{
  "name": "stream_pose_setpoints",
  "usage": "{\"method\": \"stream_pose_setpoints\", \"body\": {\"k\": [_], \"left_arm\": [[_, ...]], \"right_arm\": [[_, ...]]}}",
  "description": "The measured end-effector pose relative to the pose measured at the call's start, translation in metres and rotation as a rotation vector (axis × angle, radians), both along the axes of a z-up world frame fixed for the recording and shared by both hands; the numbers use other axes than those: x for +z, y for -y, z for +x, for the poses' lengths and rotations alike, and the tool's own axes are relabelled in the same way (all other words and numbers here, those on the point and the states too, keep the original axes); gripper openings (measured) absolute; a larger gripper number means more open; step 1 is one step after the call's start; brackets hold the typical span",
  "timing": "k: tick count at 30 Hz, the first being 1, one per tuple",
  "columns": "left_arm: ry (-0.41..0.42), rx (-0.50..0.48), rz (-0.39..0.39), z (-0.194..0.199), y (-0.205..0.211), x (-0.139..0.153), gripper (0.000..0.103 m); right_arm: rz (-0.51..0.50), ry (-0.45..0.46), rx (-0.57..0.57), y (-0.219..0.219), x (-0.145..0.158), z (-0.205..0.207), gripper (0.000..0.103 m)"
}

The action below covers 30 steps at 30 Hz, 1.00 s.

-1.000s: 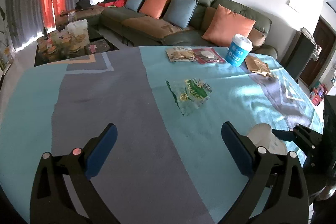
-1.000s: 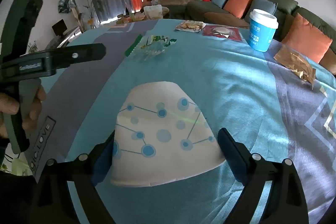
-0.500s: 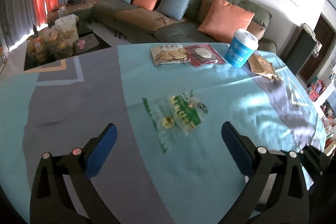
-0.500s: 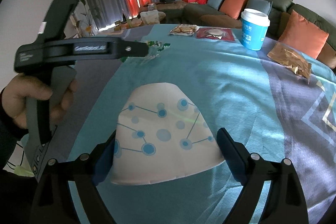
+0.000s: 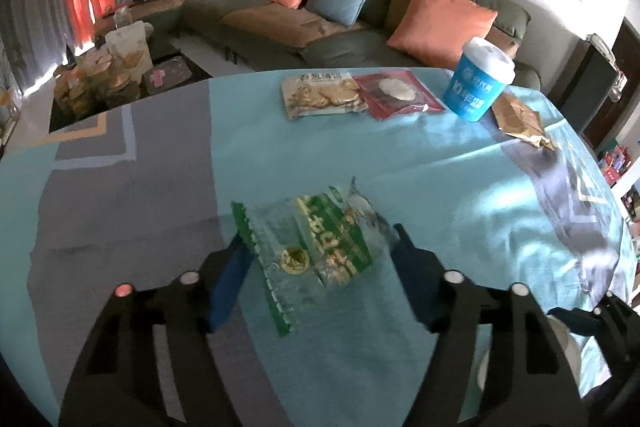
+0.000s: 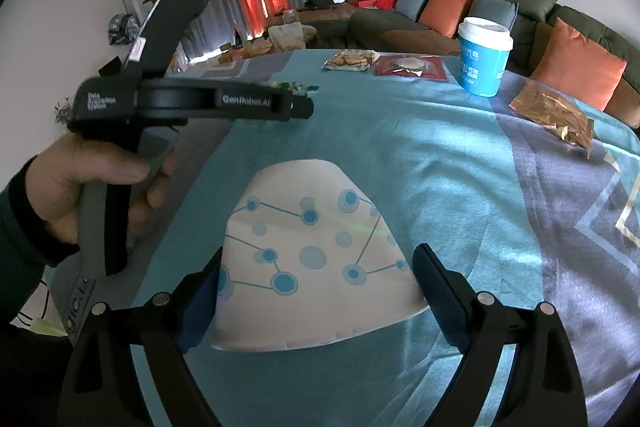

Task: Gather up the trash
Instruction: 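Grasp the green-printed snack bag with the left gripper, then carry the paper cup and snack bag over to the teal bin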

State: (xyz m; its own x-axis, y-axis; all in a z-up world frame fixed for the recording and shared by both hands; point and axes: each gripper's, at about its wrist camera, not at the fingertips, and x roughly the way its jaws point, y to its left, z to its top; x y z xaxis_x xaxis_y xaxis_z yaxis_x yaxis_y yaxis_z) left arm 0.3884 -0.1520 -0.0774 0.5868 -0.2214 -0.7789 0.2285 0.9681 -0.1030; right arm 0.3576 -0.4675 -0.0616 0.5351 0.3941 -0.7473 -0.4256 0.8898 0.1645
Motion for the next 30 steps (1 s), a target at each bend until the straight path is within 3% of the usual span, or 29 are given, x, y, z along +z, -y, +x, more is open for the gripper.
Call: {"method": "stream_pose_setpoints", "body": {"k": [12,20,30], "left_arm": [[0.063,-0.013,-0.074,-0.015,-0.012,0.008,0.019],[0.105,-0.012,-0.11,-0.032,-0.024,0.026,0.018],[0.214,0.021,-0.157,-0.094,-0.064,0.071,0.018]], "right_arm": [[0.014,0.009,-0.006,0.0,0.004,0.001,0.087],[0.021,0.024,-0.012,-0.002,0.011,0.001,0.086],[0.032,0.076,0.008,-0.009,0.032,-0.008,0.086]]}}
